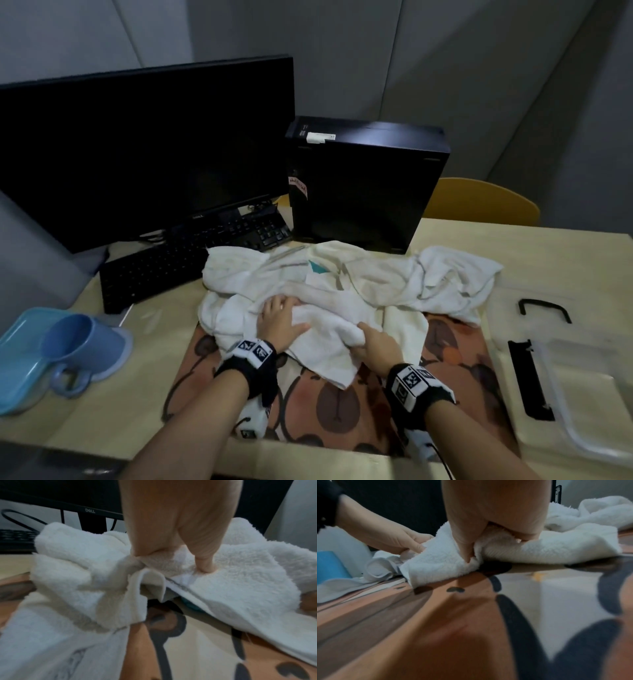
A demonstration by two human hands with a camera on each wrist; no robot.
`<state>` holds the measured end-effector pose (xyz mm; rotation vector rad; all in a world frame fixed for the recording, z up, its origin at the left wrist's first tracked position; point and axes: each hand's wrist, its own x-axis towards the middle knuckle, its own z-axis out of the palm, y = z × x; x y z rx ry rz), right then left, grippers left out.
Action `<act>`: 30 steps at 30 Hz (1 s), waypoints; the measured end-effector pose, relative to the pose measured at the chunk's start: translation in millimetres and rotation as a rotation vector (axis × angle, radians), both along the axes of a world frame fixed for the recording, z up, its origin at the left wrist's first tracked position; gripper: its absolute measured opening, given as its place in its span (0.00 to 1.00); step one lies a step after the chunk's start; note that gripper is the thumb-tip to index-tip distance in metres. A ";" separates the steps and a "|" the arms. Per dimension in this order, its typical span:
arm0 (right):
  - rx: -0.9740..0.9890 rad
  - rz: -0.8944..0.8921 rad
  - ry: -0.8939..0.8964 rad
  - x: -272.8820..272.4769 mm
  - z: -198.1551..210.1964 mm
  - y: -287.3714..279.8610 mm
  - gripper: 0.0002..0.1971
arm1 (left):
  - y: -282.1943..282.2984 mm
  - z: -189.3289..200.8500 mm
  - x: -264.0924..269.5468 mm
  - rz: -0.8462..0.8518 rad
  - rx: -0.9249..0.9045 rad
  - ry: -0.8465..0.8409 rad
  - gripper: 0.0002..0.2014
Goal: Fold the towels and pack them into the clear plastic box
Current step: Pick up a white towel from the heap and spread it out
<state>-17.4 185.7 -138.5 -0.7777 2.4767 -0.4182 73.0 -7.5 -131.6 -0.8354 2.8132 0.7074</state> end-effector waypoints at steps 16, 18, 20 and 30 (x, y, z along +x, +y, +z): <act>-0.135 0.064 0.151 -8.5 49.8 61.6 0.25 | 55.4 10.4 -21.0 -0.367 -0.011 0.021 0.25; -0.123 0.159 0.168 6.3 20.9 55.4 0.25 | 70.7 -12.8 -10.3 -0.408 -0.123 -0.124 0.24; -0.041 0.187 0.206 17.7 -10.5 59.6 0.22 | 79.7 -29.5 -2.5 -0.396 -0.145 -0.081 0.21; -0.142 0.108 -0.006 1.0 12.3 59.8 0.19 | 49.6 23.5 -2.2 -0.169 0.422 0.317 0.09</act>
